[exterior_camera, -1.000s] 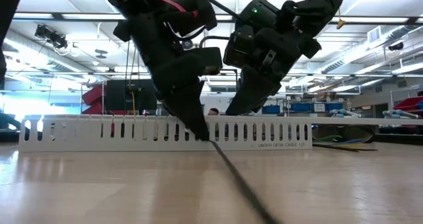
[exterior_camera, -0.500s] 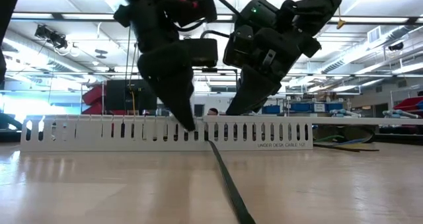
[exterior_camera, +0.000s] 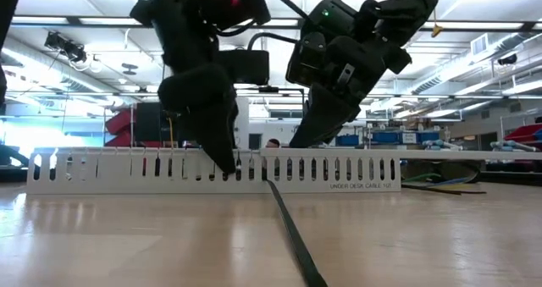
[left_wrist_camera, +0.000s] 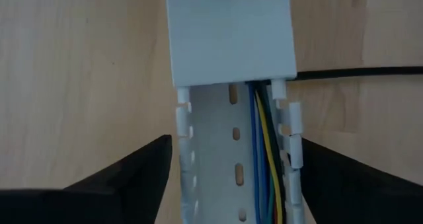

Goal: Ziptie cables
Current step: Close the lid on the cable duct

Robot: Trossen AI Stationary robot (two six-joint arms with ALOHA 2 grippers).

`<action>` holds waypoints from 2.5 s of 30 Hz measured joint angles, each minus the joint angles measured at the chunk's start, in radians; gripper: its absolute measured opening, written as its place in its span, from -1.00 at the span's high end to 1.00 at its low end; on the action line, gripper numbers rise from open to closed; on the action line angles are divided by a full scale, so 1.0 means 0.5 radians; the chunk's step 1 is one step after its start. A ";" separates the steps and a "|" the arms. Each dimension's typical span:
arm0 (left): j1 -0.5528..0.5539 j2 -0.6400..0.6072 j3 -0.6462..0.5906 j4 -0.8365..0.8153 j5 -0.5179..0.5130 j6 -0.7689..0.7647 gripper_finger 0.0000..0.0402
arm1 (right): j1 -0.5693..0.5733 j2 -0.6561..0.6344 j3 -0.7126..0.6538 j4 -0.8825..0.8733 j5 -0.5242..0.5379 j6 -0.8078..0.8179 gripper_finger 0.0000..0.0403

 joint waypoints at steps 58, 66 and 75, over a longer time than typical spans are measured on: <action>-0.012 -0.002 -0.080 0.347 -0.107 -0.009 -0.40 | 0.014 -0.089 -0.001 -0.128 0.064 0.083 1.00; -0.012 0.003 -0.091 0.276 -0.060 -0.029 -0.54 | 0.014 -0.088 -0.001 -0.145 0.058 0.071 1.00; -0.012 0.004 -0.095 0.268 -0.058 -0.035 -0.45 | 0.013 -0.088 -0.002 -0.142 0.052 0.064 1.00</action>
